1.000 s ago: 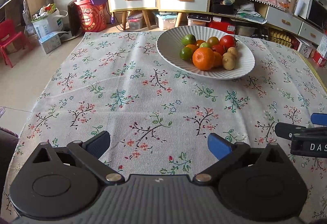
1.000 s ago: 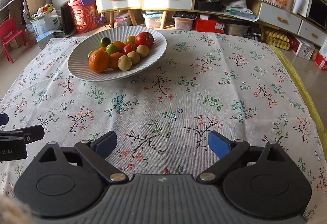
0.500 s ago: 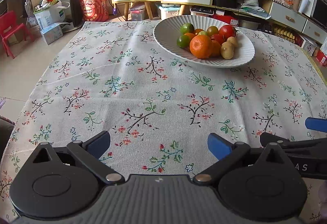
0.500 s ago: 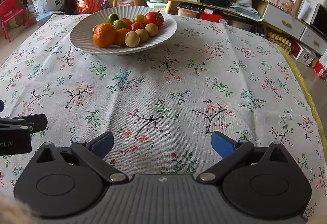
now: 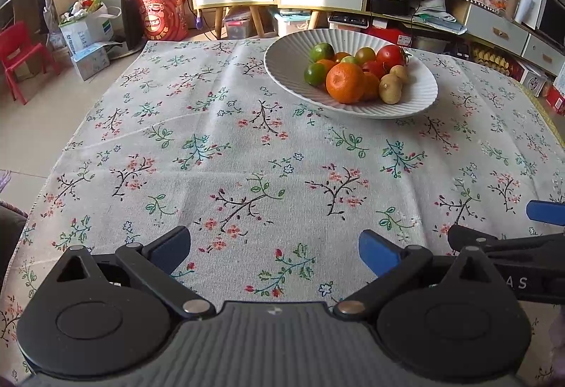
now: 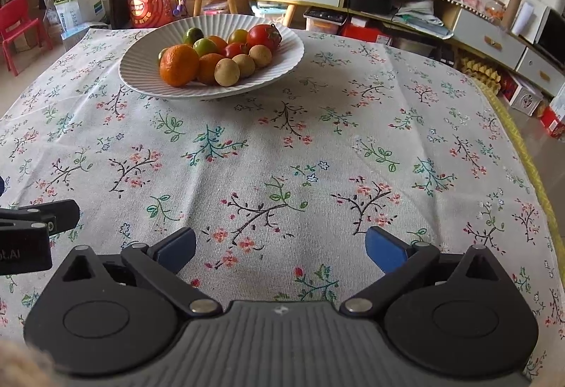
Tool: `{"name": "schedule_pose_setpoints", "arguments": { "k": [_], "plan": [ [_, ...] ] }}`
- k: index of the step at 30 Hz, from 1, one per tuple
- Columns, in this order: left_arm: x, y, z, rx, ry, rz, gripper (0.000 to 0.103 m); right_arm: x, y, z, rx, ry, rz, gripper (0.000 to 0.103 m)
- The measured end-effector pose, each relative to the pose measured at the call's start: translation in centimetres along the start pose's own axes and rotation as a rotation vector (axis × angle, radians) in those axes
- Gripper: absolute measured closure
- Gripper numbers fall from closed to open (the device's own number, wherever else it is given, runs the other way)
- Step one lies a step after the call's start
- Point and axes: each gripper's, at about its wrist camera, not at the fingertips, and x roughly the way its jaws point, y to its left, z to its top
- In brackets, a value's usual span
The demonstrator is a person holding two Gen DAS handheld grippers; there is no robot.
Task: Organize fruits
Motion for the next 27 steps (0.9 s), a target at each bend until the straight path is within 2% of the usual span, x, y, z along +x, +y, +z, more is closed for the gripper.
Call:
{"name": "schedule_pose_setpoints", "arguments": {
  "k": [27],
  "plan": [
    [-0.4, 0.1, 0.0, 0.0, -0.012, 0.008, 0.005, -1.0, 0.3, 0.3, -0.002, -0.038, 0.012, 0.001]
  ]
}}
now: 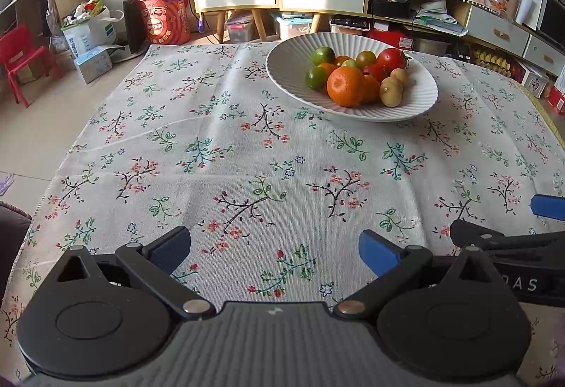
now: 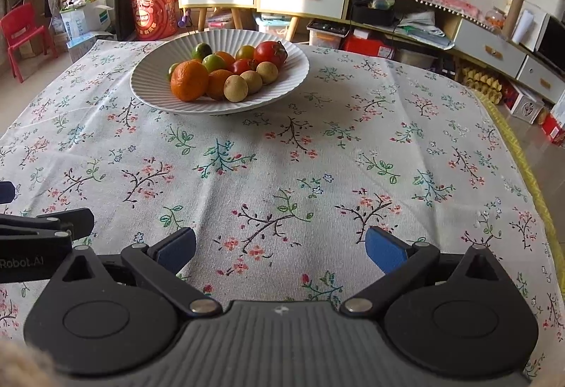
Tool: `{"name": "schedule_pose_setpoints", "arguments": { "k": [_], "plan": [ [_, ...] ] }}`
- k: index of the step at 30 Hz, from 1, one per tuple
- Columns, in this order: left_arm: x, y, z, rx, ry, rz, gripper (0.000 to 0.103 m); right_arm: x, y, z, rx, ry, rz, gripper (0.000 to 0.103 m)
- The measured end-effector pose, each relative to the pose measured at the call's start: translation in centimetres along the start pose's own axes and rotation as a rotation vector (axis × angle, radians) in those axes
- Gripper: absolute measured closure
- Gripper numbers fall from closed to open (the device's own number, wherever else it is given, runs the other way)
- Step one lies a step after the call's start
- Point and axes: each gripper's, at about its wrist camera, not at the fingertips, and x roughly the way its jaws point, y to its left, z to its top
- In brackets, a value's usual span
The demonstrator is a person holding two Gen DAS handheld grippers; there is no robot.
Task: Organize fruits
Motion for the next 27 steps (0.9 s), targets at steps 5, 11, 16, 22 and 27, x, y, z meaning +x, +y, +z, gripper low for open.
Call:
{"name": "schedule_pose_setpoints", "arguments": {
  "k": [5, 11, 16, 22, 27],
  "plan": [
    [-0.14, 0.09, 0.12, -0.006, -0.004, 0.002, 0.005, 0.0, 0.07, 0.07, -0.003, -0.004, 0.0, 0.001],
    [-0.29, 0.2, 0.2, -0.01, -0.008, 0.004, 0.005, -0.12, 0.02, 0.13, 0.0, -0.012, 0.001, 0.001],
    [-0.31, 0.15, 0.19, -0.009, -0.007, 0.004, 0.005, -0.13, 0.0, 0.12, 0.001, -0.015, 0.0, 0.001],
    [-0.26, 0.17, 0.21, -0.009, -0.006, 0.005, 0.005, -0.2, -0.02, 0.2, 0.004, -0.019, -0.001, 0.001],
    [-0.23, 0.18, 0.24, -0.01, -0.004, 0.004, 0.005, -0.18, -0.04, 0.17, -0.001, -0.018, -0.001, 0.001]
  ]
}}
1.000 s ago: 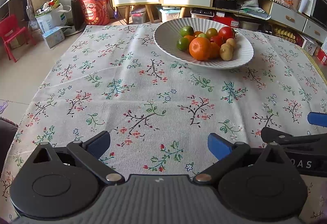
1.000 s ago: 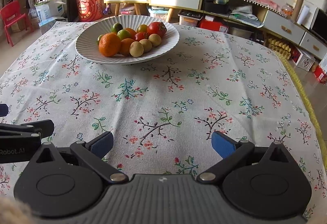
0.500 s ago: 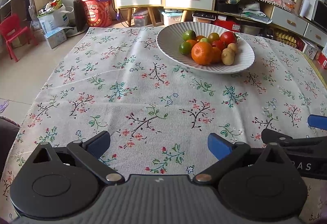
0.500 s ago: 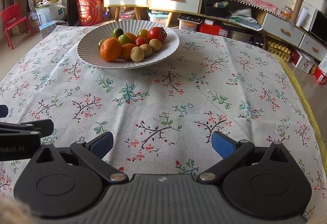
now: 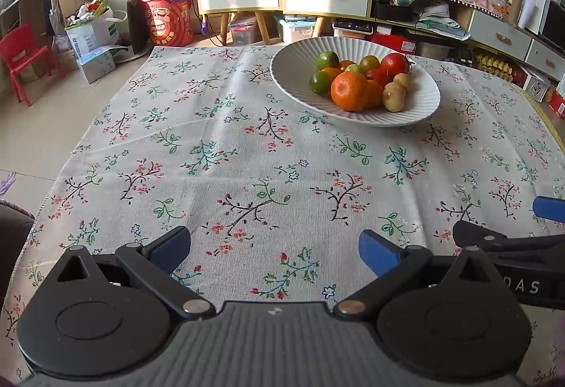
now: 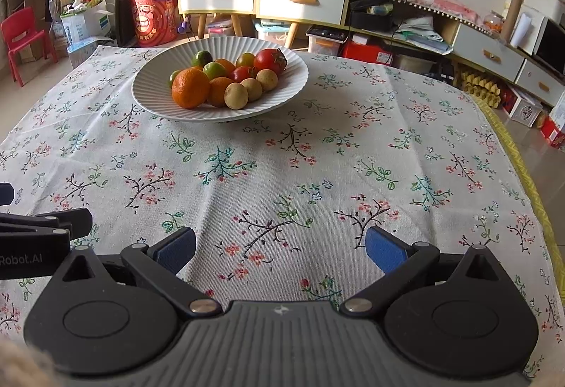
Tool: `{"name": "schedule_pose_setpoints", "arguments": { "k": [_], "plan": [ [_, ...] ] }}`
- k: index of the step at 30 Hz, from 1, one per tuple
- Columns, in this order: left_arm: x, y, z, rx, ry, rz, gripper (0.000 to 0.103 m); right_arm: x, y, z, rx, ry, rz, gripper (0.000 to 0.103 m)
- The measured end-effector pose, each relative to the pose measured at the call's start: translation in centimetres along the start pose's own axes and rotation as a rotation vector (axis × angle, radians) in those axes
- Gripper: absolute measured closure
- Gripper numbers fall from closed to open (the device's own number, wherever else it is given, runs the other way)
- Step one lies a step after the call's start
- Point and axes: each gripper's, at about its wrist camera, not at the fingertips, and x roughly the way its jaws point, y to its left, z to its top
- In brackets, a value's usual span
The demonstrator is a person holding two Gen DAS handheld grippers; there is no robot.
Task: Organize fruits
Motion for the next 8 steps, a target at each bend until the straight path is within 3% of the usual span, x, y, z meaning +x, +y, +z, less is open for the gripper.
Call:
{"name": "schedule_pose_setpoints", "arguments": {
  "k": [8],
  "plan": [
    [0.06, 0.03, 0.02, 0.0, 0.003, -0.003, 0.005, 0.0, -0.01, -0.05, -0.001, 0.0, 0.0, 0.001]
  ]
}}
